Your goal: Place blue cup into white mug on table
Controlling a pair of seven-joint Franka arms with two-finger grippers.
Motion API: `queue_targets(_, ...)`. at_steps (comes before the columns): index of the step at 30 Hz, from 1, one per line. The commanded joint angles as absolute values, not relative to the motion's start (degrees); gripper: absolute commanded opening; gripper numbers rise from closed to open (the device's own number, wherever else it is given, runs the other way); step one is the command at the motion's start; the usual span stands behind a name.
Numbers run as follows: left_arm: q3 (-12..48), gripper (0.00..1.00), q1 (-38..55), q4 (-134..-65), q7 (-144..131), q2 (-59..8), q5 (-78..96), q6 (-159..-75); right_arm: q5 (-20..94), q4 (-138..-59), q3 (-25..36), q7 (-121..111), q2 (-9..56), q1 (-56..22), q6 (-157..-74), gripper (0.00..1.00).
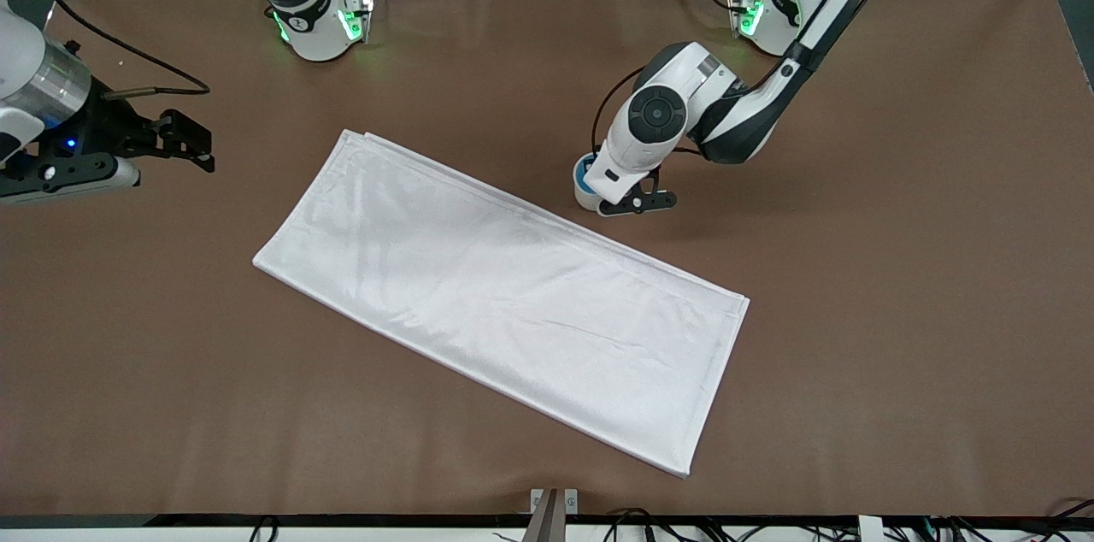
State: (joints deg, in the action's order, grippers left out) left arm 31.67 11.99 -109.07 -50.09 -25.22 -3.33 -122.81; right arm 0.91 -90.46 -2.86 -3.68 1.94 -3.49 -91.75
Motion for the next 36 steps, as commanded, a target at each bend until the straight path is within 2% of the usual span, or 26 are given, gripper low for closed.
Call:
queue_targets(1,31.47,1.0,9.5,-106.53,-45.99,-23.73,-8.07,-120.85,1.85,-90.18,-2.37,-3.87,1.67,-3.6,-91.58,1.0)
queue_targets(17,31.82,1.0,-14.31,-106.26,-7.93,-16.88,-10.2,-118.57,1.85,-90.18,-2.37,-3.87,2.72,-3.34,-92.55,1.0)
queue_targets(22,32.08,1.0,-16.87,-112.84,-6.24,-11.7,-9.06,-119.79,1.85,-90.18,-2.37,-3.87,2.81,-3.16,-92.55,1.0)
queue_targets(27,31.99,1.0,-17.4,-120.66,-6.33,-5.11,-4.76,-124.88,1.85,-90.18,-2.29,-3.78,2.81,-3.16,-92.46,1.0)
queue_targets(36,31.91,1.0,-22.23,-122.08,-5.27,-1.85,-3.69,-124.46,1.85,-90.0,-2.37,-3.78,2.81,-3.08,-92.55,1.0)
